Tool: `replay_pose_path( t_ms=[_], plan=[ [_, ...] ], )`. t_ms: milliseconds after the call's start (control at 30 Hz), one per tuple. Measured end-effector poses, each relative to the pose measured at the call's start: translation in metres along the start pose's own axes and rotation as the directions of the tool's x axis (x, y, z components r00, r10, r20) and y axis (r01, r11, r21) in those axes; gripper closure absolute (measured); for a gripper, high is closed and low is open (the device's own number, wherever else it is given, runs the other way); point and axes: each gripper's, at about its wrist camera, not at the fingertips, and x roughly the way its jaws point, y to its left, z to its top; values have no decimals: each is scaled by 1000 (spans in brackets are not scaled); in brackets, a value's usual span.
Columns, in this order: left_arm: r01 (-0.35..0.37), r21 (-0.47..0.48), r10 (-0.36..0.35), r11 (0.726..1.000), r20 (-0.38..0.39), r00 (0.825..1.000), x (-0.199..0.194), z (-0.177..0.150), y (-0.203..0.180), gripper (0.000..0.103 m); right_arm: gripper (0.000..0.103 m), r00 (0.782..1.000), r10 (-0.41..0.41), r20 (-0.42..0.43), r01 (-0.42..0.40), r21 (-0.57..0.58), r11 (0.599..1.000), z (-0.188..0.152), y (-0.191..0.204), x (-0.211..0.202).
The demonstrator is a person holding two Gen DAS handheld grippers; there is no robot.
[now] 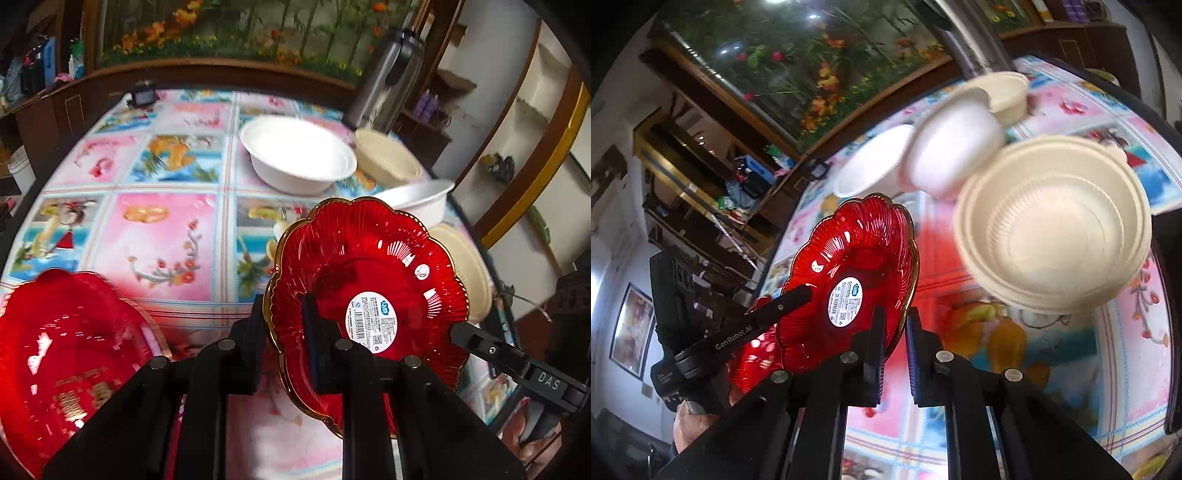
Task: Organize plates and bowls
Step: 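Carry the labeled red plate and lower it onto the first red plate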
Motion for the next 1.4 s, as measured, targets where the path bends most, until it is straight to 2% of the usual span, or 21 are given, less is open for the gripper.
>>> replay_pose_path(
  t_ms=[167,400,533,667,767,900,1033,1133,1400],
  plan=[
    [-6,-23,7,1000,53,999,-34,-7,21,87,92,999,42,-8,-42,-54,998,-2,27,-3],
    [-79,-106,92,991,122,988,-79,-27,78,87,92,993,89,-78,-101,-175,979,-12,91,18],
    [-134,-161,156,978,128,980,-95,-41,112,87,93,985,94,-144,-127,-238,963,-24,130,44],
    [-173,-209,197,962,101,975,-98,-57,144,87,93,972,85,-217,-141,-259,955,-42,157,78],
    [-180,-251,204,951,71,976,-93,-68,165,87,93,962,71,-265,-144,-270,952,-52,166,99],
    [-193,-255,211,947,44,976,-85,-75,173,87,93,955,27,-294,-119,-301,946,-63,175,117],
    [-212,-240,225,947,28,974,-82,-78,176,87,93,951,-5,-310,-100,-320,942,-64,178,122],
    [-245,-225,258,943,31,966,-85,-79,179,87,93,948,-27,-317,-86,-338,937,-64,179,125],
    [-229,-233,242,945,33,970,-85,-80,184,87,95,948,-64,-313,-62,-375,925,-62,186,130]
  ],
)
